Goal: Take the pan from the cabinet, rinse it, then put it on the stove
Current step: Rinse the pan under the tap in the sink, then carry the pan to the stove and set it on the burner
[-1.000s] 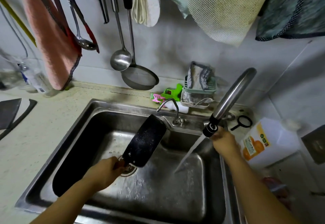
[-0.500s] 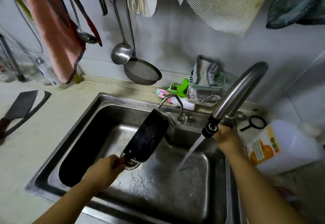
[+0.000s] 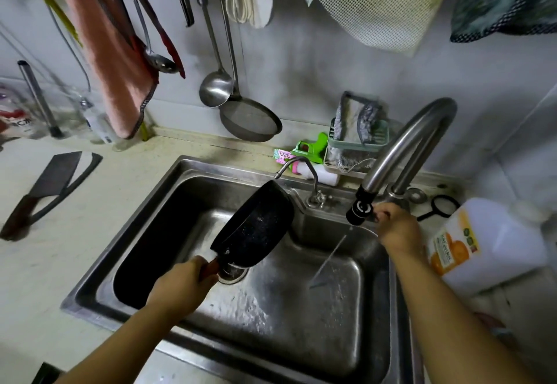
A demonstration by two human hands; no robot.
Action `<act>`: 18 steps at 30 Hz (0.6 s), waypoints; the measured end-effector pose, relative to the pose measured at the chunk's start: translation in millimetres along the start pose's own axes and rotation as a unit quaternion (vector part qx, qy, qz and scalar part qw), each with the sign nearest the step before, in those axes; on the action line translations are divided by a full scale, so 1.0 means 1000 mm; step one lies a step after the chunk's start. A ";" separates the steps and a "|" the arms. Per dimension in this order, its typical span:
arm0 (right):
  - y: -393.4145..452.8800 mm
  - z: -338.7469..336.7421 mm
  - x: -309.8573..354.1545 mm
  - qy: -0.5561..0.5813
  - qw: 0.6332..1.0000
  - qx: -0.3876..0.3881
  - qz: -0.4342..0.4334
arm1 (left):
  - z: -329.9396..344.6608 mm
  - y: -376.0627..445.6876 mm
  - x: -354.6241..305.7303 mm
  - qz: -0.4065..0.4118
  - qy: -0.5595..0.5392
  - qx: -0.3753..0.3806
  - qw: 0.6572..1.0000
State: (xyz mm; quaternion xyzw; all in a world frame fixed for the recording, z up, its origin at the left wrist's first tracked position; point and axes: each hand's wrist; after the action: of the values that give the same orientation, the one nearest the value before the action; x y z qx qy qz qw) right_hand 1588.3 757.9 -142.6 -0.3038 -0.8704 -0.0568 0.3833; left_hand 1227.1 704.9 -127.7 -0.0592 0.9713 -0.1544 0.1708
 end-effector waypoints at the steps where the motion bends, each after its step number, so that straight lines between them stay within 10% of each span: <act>1: -0.002 -0.001 -0.001 0.015 1.000 0.003 -0.002 | 0.000 -0.002 0.000 0.000 -0.001 0.001 1.000; 18: -0.129 0.045 0.035 0.225 0.956 0.189 -0.004 | 0.002 -0.049 0.031 -0.027 -0.036 -0.085 0.995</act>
State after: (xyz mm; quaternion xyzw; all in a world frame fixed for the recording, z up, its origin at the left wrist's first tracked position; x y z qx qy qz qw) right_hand 1467.5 685.3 -132.8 -0.2022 -0.7577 0.0403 0.6192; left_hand 1202.3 653.3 -123.7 -0.1053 0.9722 -0.0732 0.1961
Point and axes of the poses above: each hand's wrist, its own y-axis towards the middle knuckle, its own z-axis out of the palm, x = y × z, and after that the axes turned 2 degrees about -x, right-handed
